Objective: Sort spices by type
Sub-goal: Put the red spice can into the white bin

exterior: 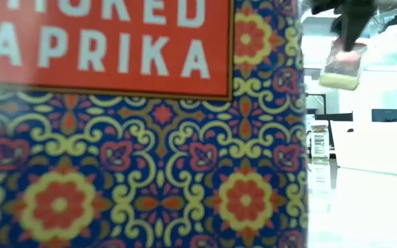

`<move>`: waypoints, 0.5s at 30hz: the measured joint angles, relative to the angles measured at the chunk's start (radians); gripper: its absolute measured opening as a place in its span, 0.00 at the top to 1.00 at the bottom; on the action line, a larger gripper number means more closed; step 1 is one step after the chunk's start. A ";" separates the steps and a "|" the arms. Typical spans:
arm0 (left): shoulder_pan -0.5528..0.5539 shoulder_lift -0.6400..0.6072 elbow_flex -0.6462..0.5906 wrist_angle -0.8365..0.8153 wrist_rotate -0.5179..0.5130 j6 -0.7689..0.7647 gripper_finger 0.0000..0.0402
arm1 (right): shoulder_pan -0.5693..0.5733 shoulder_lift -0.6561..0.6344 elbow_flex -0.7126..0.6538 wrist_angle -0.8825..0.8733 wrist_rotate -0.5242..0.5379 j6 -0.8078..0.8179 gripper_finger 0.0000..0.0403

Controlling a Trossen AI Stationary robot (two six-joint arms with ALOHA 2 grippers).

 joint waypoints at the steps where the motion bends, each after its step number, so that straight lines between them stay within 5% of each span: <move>1: 0.000 0.000 0.000 0.000 0.000 0.000 0.54 | 0.035 -0.023 -0.003 -0.022 0.004 0.018 0.43; 8: 0.000 0.000 0.000 0.000 0.000 0.000 0.54 | 0.240 -0.174 -0.139 -0.026 0.041 0.108 0.43; 15: 0.000 0.000 0.000 0.000 0.000 0.000 0.54 | 0.316 -0.220 -0.320 0.023 0.075 0.136 0.43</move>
